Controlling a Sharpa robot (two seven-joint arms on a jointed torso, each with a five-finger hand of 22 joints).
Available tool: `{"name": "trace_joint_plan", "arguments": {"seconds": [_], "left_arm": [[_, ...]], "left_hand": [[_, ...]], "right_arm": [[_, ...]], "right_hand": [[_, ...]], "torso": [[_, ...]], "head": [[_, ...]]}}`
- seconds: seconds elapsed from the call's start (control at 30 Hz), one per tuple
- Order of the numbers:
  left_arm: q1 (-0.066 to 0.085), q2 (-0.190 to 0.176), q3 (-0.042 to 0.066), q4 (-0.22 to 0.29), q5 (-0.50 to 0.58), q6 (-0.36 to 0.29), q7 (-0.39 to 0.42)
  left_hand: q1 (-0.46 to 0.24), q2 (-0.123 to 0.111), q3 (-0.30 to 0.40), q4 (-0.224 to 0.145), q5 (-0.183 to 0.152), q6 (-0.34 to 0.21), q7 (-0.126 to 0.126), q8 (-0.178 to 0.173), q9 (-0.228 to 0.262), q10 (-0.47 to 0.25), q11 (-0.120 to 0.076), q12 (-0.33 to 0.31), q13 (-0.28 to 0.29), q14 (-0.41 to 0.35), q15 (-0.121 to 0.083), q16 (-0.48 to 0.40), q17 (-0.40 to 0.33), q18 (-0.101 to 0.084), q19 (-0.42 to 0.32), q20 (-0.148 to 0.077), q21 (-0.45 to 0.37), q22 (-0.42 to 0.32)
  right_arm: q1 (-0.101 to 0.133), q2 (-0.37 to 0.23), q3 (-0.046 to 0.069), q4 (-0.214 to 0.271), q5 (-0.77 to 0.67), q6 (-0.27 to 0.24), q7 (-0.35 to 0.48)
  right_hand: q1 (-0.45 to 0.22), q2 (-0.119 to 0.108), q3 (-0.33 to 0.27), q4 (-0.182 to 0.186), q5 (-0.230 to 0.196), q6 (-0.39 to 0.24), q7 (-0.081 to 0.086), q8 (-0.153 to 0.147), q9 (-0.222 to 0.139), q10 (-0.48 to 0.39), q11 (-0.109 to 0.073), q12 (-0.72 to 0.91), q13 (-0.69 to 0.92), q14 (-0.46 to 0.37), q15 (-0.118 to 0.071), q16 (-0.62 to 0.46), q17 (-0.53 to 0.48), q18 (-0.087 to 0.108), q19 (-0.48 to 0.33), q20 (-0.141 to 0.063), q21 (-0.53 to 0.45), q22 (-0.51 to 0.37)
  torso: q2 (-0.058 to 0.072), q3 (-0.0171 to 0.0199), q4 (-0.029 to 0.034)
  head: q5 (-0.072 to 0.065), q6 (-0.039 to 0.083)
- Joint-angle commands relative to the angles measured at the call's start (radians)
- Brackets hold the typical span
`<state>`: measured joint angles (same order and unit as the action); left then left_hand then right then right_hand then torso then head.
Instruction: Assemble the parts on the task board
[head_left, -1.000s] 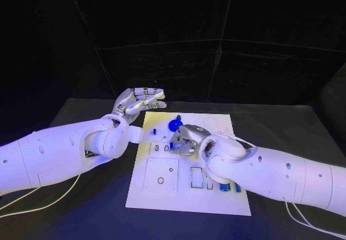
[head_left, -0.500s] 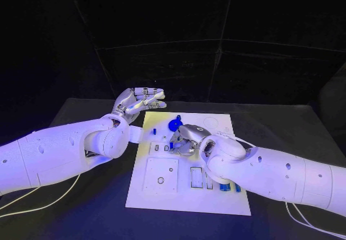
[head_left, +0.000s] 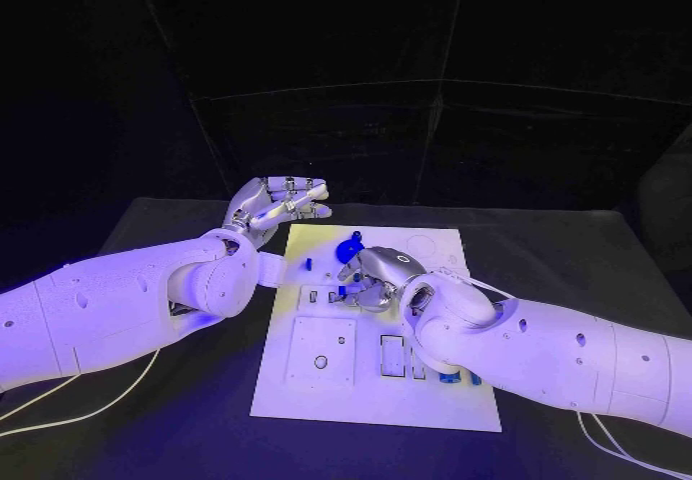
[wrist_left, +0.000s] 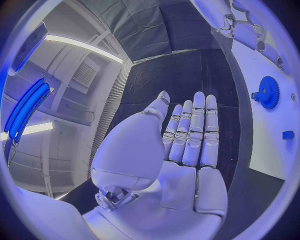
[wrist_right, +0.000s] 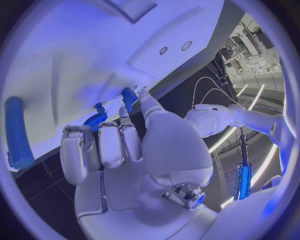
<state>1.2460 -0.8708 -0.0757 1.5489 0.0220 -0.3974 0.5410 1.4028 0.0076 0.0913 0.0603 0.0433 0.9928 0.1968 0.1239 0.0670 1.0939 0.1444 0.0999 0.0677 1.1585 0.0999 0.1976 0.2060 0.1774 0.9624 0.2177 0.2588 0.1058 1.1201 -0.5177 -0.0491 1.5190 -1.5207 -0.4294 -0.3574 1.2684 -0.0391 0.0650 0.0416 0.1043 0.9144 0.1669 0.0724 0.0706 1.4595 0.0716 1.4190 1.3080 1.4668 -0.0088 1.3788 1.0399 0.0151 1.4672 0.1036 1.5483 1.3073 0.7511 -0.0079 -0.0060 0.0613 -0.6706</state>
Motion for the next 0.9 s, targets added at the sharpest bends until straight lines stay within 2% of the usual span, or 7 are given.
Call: {"name": "trace_joint_plan", "arguments": {"seconds": [0.03, 0.37, 0.53, 0.6, 0.67, 0.73, 0.9], "left_arm": [[0.001, -0.001, 0.001, -0.002, -0.026, 0.013, -0.014], [0.002, -0.014, 0.001, -0.015, -0.162, 0.045, -0.156], [0.010, -0.019, 0.001, -0.033, -0.334, 0.121, -0.352], [0.019, -0.013, 0.001, -0.048, -0.428, 0.195, -0.455], [0.030, -0.004, 0.001, -0.064, -0.535, 0.280, -0.563], [0.037, 0.006, 0.001, -0.073, -0.614, 0.336, -0.643], [0.055, 0.043, 0.001, -0.096, -0.761, 0.428, -0.838]], "left_hand": [[-0.007, 0.003, -0.001, -0.006, 0.005, 0.012, -0.003, -0.005, 0.000, 0.015, -0.003, -0.006, 0.000, 0.033, -0.010, 0.016, 0.012, 0.009, 0.025, -0.009, 0.013, 0.006], [-0.106, -0.007, -0.045, 0.041, 0.008, 0.062, -0.044, -0.004, 0.004, 0.188, -0.066, 0.042, 0.027, 0.321, -0.094, 0.217, 0.168, 0.006, 0.240, -0.092, 0.153, 0.072], [-0.169, 0.001, -0.084, 0.089, 0.006, 0.127, -0.093, 0.020, 0.024, 0.330, -0.118, 0.142, 0.100, 0.385, -0.147, 0.988, 0.913, 0.003, 0.374, -0.154, 0.304, 0.159], [-0.179, 0.016, -0.089, 0.102, 0.004, 0.128, -0.099, 0.021, 0.036, 0.336, -0.124, 0.192, 0.151, 0.388, -0.154, 1.154, 1.092, -0.015, 0.412, -0.168, 0.449, 0.307], [-0.193, 0.025, -0.100, 0.118, 0.005, 0.126, -0.104, 0.027, 0.051, 0.320, -0.133, 0.249, 0.212, 0.389, -0.151, 1.238, 1.191, -0.047, 0.474, -0.180, 0.694, 0.594], [-0.192, 0.031, -0.106, 0.122, 0.003, 0.128, -0.105, 0.041, 0.069, 0.297, -0.137, 0.307, 0.273, 0.394, -0.162, 1.295, 1.261, -0.070, 0.491, -0.179, 0.827, 0.755], [-0.223, 0.046, -0.143, 0.158, 0.007, 0.113, -0.109, 0.082, 0.118, 0.225, -0.141, 0.459, 0.424, 0.410, -0.158, 1.366, 1.355, -0.097, 0.507, -0.182, 1.004, 0.980]], "right_arm": [[0.001, -0.019, 0.001, 0.024, -0.020, -0.094, 0.085], [0.028, -0.180, 0.004, 0.155, 0.154, -0.047, 0.356], [0.082, -0.277, 0.005, 0.195, 0.359, 0.020, 0.419], [0.105, -0.313, 0.006, 0.201, 0.438, 0.039, 0.432], [0.130, -0.343, 0.013, 0.194, 0.504, 0.050, 0.440], [0.148, -0.362, 0.018, 0.184, 0.550, 0.052, 0.443], [0.178, -0.390, 0.024, 0.154, 0.623, 0.050, 0.445]], "right_hand": [[-0.002, -0.011, -0.008, 0.001, -0.004, -0.008, 0.001, -0.004, -0.001, 0.001, 0.007, -0.006, 0.108, 0.019, 0.009, -0.005, -0.002, -0.003, 0.065, 0.008, -0.001, 0.218], [0.030, 0.006, -0.025, 0.001, 0.017, -0.025, 0.006, 0.005, 0.001, -0.029, 0.012, -0.043, 0.074, -0.005, 0.015, -0.052, -0.099, 0.016, 0.002, 0.014, -0.041, 0.146], [0.059, 0.029, -0.032, -0.004, 0.029, 0.001, -0.003, 0.027, 0.006, -0.062, 0.004, -0.094, 0.027, -0.021, 0.007, -0.101, -0.175, 0.030, -0.044, 0.009, -0.075, 0.091], [0.070, 0.038, -0.031, -0.008, 0.032, 0.010, -0.006, 0.033, 0.008, -0.060, 0.001, -0.094, 0.027, -0.018, 0.004, -0.103, -0.173, 0.031, -0.044, 0.007, -0.077, 0.089], [0.076, 0.045, -0.032, -0.010, 0.033, 0.019, -0.008, 0.040, 0.009, -0.050, -0.002, -0.086, 0.035, -0.014, 0.002, -0.101, -0.164, 0.030, -0.040, 0.004, -0.076, 0.092], [0.077, 0.047, -0.032, -0.010, 0.033, 0.020, -0.009, 0.041, 0.009, -0.047, -0.002, -0.083, 0.038, -0.012, 0.002, -0.099, -0.159, 0.029, -0.039, 0.004, -0.075, 0.094], [0.077, 0.048, -0.032, -0.010, 0.034, 0.021, -0.009, 0.041, 0.009, -0.046, -0.003, -0.081, 0.040, -0.011, 0.001, -0.098, -0.156, 0.029, -0.038, 0.004, -0.074, 0.095]], "torso": [[-0.001, 0.0003, -0.0002], [-0.007, 0.0005, -0.0036], [-0.019, 0.0048, -0.0055], [-0.025, 0.0068, -0.0070], [-0.032, 0.0079, -0.0071], [-0.037, 0.0092, -0.0091], [-0.046, 0.0115, -0.0090]], "head": [[0.001, 0.002], [0.006, 0.013], [0.008, 0.012], [0.008, 0.010], [0.005, 0.007], [0.008, 0.004], [0.010, 0.001]]}}
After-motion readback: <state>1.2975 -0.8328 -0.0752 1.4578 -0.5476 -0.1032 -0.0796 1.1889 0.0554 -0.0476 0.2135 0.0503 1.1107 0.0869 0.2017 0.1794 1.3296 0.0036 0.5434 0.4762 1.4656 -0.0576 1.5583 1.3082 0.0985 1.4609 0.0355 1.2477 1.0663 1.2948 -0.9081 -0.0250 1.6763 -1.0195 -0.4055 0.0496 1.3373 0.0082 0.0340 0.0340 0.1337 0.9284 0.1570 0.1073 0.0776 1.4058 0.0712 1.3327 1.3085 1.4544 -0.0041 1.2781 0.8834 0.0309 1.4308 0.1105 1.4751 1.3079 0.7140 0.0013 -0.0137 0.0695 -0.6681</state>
